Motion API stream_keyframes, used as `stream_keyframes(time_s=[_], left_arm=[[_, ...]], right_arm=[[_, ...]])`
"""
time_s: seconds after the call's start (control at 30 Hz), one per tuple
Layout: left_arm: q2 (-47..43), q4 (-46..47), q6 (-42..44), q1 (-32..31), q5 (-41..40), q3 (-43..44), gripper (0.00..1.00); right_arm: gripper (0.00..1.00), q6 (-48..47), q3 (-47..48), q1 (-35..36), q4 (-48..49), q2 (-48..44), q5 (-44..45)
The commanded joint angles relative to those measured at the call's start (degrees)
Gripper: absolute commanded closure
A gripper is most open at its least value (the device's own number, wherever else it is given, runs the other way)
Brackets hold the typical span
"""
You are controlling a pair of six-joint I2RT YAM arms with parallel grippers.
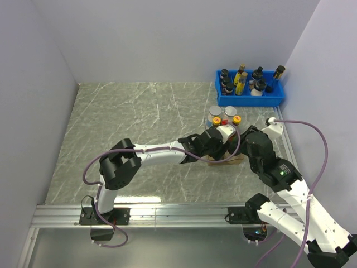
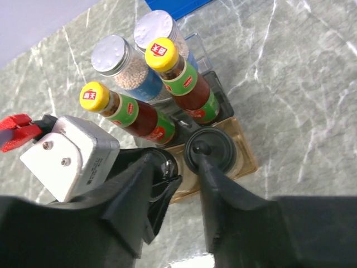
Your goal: Organize the condiment bottles
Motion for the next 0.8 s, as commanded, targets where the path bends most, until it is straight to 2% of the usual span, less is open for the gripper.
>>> stream_keyframes(time_s=[0.0, 0.17, 0.4, 0.53, 0.57, 0.6, 0.77], left_arm=[[-0.3, 5.6, -0.2, 0.4, -4.3, -0.3, 0.44], [-0.6, 5.5, -1.2, 0.4, -4.6, 0.1, 0.31], [-6.6, 6.0, -4.7, 0.4, -7.7, 0.0, 0.27], [-13.3, 4.1, -7.3, 0.4, -9.5, -0.5, 0.22], [-14.3, 3.8, -7.6, 0.4, -9.9, -0.8, 0.13], [-15.3, 3.7, -7.8, 0.4, -10.1, -1.1, 0.10], [-18.6, -0.3, -9.7, 0.4, -12.4, -2.4, 0.08]], right_arm=[[0.49, -0.3, -0.7, -0.4, 1.7, 0.0, -0.1], [0.30, -0.4, -0.4, -0.3, 1.3, 0.3, -0.2], [0.10, -1.4, 0.2, -0.4, 1.6, -0.2, -0.3], [0.06, -1.4, 0.8, -0.4, 1.1, 0.0, 0.5], [0.05, -1.4, 0.8, -0.4, 1.3, 0.0, 0.6], [0.05, -1.4, 0.8, -0.5, 1.7, 0.0, 0.6], [0.03, -0.5, 1.5, -0.4, 1.8, 0.8, 0.6]])
